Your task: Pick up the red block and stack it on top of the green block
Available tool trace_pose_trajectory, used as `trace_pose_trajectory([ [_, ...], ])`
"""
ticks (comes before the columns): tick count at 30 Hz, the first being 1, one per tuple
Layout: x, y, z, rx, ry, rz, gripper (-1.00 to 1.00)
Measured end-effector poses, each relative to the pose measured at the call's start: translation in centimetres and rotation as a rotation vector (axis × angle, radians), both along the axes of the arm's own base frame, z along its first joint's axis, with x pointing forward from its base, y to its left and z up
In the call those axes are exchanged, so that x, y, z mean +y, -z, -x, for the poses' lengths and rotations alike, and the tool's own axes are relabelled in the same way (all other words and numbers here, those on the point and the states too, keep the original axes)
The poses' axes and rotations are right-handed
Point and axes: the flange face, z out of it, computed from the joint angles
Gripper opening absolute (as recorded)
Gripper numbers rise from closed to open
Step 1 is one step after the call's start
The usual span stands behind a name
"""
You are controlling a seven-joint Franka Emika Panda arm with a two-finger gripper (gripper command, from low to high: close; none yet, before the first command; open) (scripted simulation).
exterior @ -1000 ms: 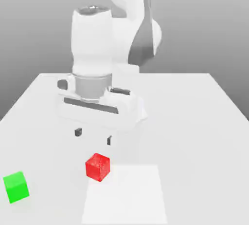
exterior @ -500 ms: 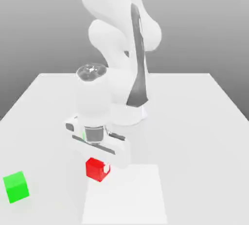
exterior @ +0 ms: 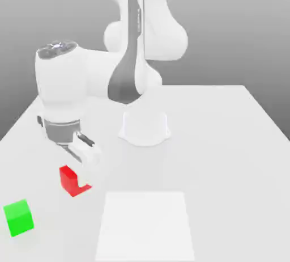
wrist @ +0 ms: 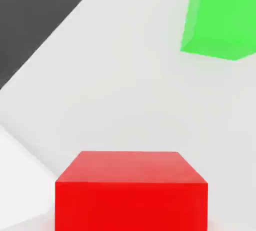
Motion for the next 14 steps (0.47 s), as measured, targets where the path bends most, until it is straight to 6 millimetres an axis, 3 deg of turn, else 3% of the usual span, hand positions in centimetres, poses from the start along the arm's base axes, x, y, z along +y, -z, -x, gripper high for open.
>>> trace_pose_trajectory([
  [4,-6.8,-1.2,-1.0,0.002,0.214,0.003,-1.00],
  [8,-8.4,2.9,-1.2,0.003,0.262,0.005,-1.00],
  [9,-8.4,4.2,-1.2,0.004,0.264,0.005,1.00],
  [14,-8.4,4.2,-1.2,0.004,0.264,0.005,1.00],
])
